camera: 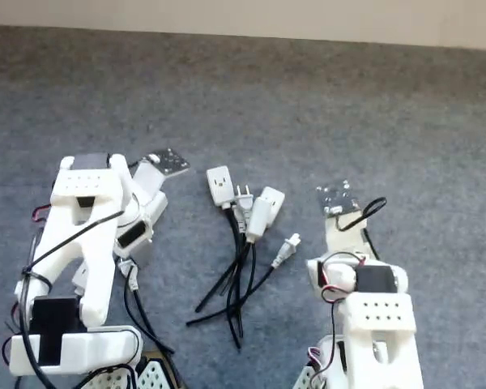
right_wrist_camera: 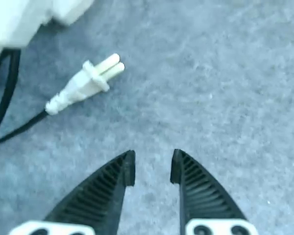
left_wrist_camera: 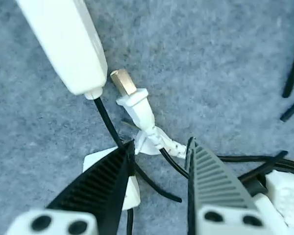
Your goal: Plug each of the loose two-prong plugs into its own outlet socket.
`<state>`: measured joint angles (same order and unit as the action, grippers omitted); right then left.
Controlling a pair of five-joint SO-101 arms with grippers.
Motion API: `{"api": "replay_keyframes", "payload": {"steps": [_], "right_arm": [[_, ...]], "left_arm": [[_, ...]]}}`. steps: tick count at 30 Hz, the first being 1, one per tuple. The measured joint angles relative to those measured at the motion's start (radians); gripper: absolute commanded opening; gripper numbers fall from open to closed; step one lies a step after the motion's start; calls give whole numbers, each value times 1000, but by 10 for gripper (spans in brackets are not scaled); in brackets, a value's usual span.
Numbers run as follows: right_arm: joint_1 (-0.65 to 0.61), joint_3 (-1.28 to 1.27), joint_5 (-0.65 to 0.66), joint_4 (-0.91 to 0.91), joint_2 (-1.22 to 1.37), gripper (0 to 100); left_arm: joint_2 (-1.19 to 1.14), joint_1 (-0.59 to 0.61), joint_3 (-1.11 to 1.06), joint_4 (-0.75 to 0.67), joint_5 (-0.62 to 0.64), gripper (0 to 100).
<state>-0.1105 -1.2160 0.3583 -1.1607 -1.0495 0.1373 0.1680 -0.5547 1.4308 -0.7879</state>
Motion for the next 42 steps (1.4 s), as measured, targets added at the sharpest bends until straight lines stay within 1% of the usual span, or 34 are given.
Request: {"api": "replay_keyframes", "payload": {"steps": [4,10,11,14,15,16,20,22,24,26,29,31,33,35,38,42], "right_arm": [[11,11,38,-66,-83,128],[11,11,43,-72,-110,128],[11,11,43,-72,-110,128],[11,11,43,-72,-110,128],[11,11,43,-72,-110,128],[11,11,43,-72,-110,128],[11,11,43,-72,-110,128],[11,11,43,-72,-110,128],[15,11,43,-72,-110,128],[15,11,43,-72,-110,128],[18,11,43,-80,-110,128],[34,11,43,-80,-110,128],[83,11,43,-80,-110,128],[153,11,43,-80,-112,128],[304,11,49,-80,-112,128],[496,11,49,-80,-114,128]], "left_arm": [[2,-6,-61,-72,5,185],[2,-5,-183,-221,5,172],[2,-5,-206,-245,5,144],[11,-5,-250,-322,5,0],[14,-9,-259,-344,5,7],[14,-20,-265,-359,6,18],[15,-91,-270,-371,8,5],[15,-144,-270,-373,17,5],[14,-209,-249,-373,55,5],[11,-284,-196,-333,91,5],[11,-393,-61,-218,103,5],[11,-434,54,-123,118,5],[11,-470,172,-46,155,5],[-5,-517,298,17,181,5],[-75,-600,465,101,204,5],[-235,-707,629,153,210,5]]}}
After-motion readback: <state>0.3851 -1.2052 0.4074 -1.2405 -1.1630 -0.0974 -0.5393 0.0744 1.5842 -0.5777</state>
